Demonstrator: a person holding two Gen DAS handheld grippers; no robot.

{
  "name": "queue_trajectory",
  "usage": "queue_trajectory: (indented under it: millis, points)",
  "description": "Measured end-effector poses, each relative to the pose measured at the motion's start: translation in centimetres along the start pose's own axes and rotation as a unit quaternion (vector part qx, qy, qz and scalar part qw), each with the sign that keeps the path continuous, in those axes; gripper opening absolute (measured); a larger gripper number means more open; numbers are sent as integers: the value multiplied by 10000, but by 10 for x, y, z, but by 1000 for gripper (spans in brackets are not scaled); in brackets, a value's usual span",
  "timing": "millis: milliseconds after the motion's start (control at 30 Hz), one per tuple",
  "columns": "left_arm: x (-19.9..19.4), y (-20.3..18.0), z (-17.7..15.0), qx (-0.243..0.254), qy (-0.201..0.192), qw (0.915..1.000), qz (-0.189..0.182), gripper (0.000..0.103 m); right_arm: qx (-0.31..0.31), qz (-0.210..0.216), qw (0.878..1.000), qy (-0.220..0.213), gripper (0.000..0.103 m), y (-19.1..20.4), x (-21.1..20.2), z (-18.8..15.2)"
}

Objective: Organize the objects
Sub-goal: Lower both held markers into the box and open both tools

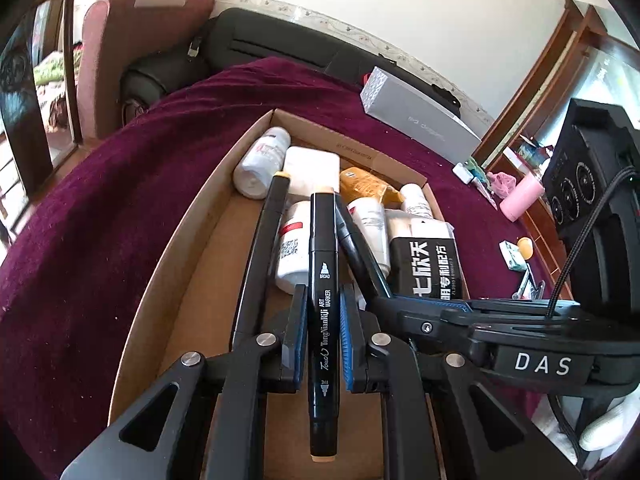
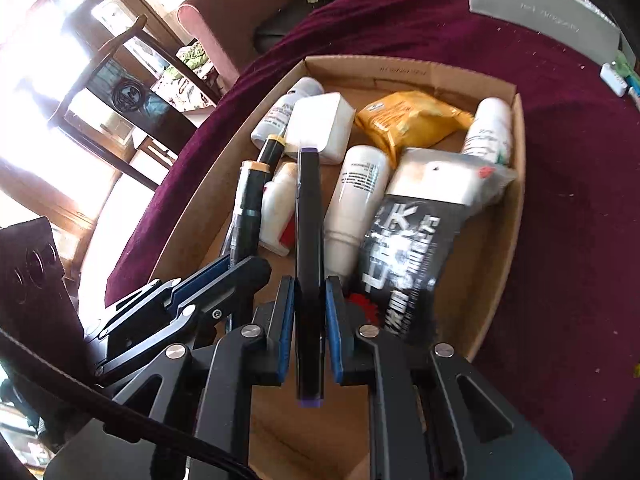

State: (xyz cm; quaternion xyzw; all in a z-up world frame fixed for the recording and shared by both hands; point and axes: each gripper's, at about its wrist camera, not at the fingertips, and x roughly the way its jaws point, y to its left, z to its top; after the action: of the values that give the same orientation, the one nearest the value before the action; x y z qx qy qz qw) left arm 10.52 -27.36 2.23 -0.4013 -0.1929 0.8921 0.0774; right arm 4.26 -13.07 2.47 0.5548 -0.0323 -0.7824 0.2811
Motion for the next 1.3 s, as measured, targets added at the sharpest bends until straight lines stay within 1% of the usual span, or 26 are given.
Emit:
queue_trajectory:
  millis: [200, 300, 567, 700, 800, 933, 1033, 1100, 1133, 1200, 1267, 1300]
  points:
    - [9, 6, -4, -132, 132, 9998, -81, 11, 15, -17, 10000, 43, 13, 2, 5, 3]
    - [12, 4, -6, -111, 209, 9997, -105, 11, 56, 4, 10000, 57, 13, 2, 6, 2]
    - [10, 1, -9, -43, 268, 9995, -169, 11, 190, 175, 9996, 130, 13, -1, 8, -3]
    - [8, -4, -12, 32, 357, 9993, -117, 11, 279, 237, 9991, 197, 13, -4, 6, -7]
    - [6, -5, -13, 48, 384, 9992, -93, 11, 391, 362, 9982, 291, 14, -8, 5, -11]
    - [5, -5, -14, 5, 389, 9992, -98, 14, 546, 470, 9969, 310, 17, -12, 5, -14]
    - [4, -4, -14, -68, 375, 9992, -100, 20, 631, 514, 9963, 275, 20, -15, 4, -16]
    - [2, -3, -13, -116, 339, 9993, -89, 31, 653, 509, 9963, 223, 21, -17, 1, -16]
    - [1, -3, -13, -147, 324, 9993, -82, 34, 648, 494, 9965, 168, 23, -17, -2, -16]
    - [-1, -2, -12, -188, 301, 9994, -44, 44, 636, 456, 9969, 78, 27, -18, -6, -16]
    - [-4, -1, -12, -259, 272, 9993, -62, 48, 648, 424, 9970, -8, 31, -19, -11, -16]
    - [-6, -1, -11, -309, 253, 9991, -115, 49, 663, 433, 9969, -35, 34, -20, -13, -16]
